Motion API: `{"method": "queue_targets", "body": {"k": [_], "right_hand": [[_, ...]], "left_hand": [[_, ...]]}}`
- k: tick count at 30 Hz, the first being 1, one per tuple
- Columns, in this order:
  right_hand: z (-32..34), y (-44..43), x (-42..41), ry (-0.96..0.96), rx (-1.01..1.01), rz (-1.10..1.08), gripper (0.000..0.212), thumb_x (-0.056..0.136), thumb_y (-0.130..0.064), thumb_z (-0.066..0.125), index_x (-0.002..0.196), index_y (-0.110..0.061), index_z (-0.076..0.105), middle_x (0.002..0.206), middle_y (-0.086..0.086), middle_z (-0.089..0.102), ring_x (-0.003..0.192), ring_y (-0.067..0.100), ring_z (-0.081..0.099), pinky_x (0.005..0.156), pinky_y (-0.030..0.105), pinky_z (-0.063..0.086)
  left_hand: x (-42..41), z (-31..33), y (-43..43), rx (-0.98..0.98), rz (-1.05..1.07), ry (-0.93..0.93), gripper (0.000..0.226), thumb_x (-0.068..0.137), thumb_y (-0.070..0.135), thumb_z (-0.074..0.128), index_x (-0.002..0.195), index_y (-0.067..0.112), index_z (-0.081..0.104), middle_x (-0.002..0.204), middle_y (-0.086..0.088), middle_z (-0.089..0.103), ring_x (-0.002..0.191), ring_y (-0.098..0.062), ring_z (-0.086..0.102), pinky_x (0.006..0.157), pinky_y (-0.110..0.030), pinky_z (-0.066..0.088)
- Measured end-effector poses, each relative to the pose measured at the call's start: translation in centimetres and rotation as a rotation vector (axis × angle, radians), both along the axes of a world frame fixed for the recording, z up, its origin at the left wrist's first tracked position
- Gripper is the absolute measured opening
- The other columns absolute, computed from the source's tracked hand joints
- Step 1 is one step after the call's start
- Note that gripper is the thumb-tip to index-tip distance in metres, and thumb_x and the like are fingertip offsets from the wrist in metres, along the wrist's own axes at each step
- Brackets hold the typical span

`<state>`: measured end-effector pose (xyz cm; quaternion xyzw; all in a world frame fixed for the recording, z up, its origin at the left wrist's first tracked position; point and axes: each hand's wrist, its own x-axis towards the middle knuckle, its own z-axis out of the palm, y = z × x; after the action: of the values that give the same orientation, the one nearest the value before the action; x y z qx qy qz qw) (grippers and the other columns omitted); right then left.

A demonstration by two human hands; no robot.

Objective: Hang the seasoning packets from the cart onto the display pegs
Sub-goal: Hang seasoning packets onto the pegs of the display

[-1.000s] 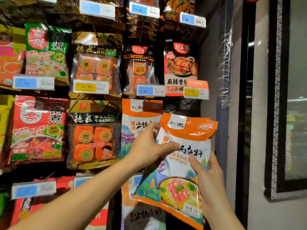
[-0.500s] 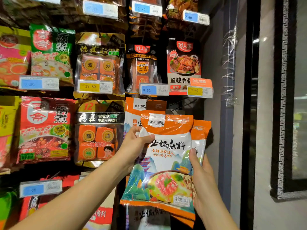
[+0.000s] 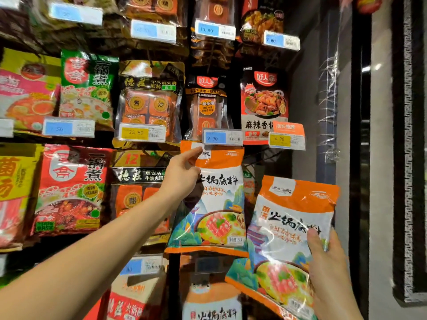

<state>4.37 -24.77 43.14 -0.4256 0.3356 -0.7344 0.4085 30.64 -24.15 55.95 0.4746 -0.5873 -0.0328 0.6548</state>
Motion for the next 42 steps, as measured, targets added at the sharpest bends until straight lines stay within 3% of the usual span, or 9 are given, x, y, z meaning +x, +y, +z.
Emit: {"method": "queue_targets", "body": {"k": [2,3,4,7,13,19,31,39,42], "right_hand": [[0.0,-0.1,-0.3,0.005,0.008,-0.006,0.029,0.107,-0.026,0.051,0.135,-0.035,0.055,0.122,0.005,0.071,0.105,0.031,0.070,0.090,0.051,0.058],[0.1,-0.1,-0.4,0.004,0.011,0.001,0.030,0.107,-0.026,0.051,0.136,-0.032,0.055,0.119,0.005,0.071,0.102,0.029,0.071,0.082,0.044,0.058],[0.1,-0.1,-0.6,0.001,0.013,0.010,0.030,0.107,-0.026,0.051,0.136,-0.031,0.055,0.116,0.005,0.071,0.098,0.027,0.071,0.076,0.038,0.057],[0.1,0.1,-0.8,-0.005,0.026,0.022,0.027,0.107,-0.028,0.052,0.132,-0.033,0.056,0.116,0.005,0.072,0.097,0.029,0.072,0.076,0.040,0.058],[0.3,0.4,-1.2,0.027,0.044,0.002,0.028,0.106,-0.030,0.052,0.134,-0.032,0.056,0.117,0.005,0.072,0.098,0.029,0.072,0.076,0.042,0.059],[0.4,0.6,-1.7,0.079,0.078,-0.048,0.030,0.105,-0.036,0.053,0.135,-0.037,0.054,0.120,0.004,0.071,0.096,0.028,0.072,0.078,0.047,0.060],[0.6,1.0,-2.6,0.041,0.060,-0.039,0.031,0.105,-0.037,0.053,0.136,-0.041,0.052,0.114,0.000,0.072,0.093,0.028,0.074,0.079,0.048,0.061],[0.5,1.4,-1.6,0.064,0.028,0.011,0.030,0.106,-0.034,0.052,0.135,-0.038,0.055,0.113,-0.001,0.073,0.092,0.023,0.075,0.071,0.041,0.060],[0.2,1.6,-0.5,0.072,0.015,0.035,0.028,0.105,-0.033,0.053,0.132,-0.041,0.056,0.112,-0.004,0.075,0.091,0.019,0.077,0.072,0.041,0.063]], "left_hand": [[0.1,0.3,-0.6,0.023,-0.036,0.016,0.062,0.095,-0.008,0.051,0.148,0.023,0.053,0.102,0.019,0.059,0.052,-0.001,0.046,0.046,-0.019,0.037],[0.1,0.5,-1.0,0.039,-0.036,0.025,0.062,0.095,-0.007,0.051,0.150,0.024,0.050,0.122,0.007,0.060,0.044,-0.004,0.036,0.041,-0.020,0.029],[0.2,0.6,-1.4,0.058,-0.027,0.024,0.062,0.096,-0.004,0.052,0.151,0.025,0.048,0.068,0.011,0.066,0.042,-0.006,0.030,0.040,-0.021,0.025],[0.2,0.7,-1.9,0.098,-0.011,-0.010,0.060,0.099,0.007,0.056,0.154,0.025,0.042,0.044,0.014,0.047,0.041,-0.008,0.029,0.041,-0.023,0.025],[0.3,0.8,-1.7,0.104,0.117,-0.135,0.057,0.097,0.014,0.059,0.152,0.021,0.048,0.091,-0.003,0.063,0.054,-0.010,0.046,0.046,-0.019,0.036],[0.6,1.5,-2.1,0.054,0.231,-0.254,0.054,0.100,0.026,0.063,0.150,0.014,0.049,0.147,-0.006,0.056,0.127,-0.025,0.057,0.109,-0.041,0.046],[1.4,0.9,-3.9,0.051,0.125,-0.033,0.049,0.097,0.032,0.068,0.142,0.013,0.060,0.137,-0.007,0.063,0.119,-0.023,0.062,0.104,-0.043,0.051],[0.6,0.0,-3.8,0.115,0.892,-0.634,0.037,0.098,0.043,0.062,0.127,0.022,0.062,0.123,-0.017,0.049,0.106,-0.041,0.057,0.081,-0.049,0.050],[-1.6,-2.2,-1.1,-0.086,0.729,-0.578,0.042,0.095,0.049,0.062,0.124,0.019,0.065,0.125,-0.013,0.049,0.110,-0.034,0.054,0.086,-0.046,0.050]]}}
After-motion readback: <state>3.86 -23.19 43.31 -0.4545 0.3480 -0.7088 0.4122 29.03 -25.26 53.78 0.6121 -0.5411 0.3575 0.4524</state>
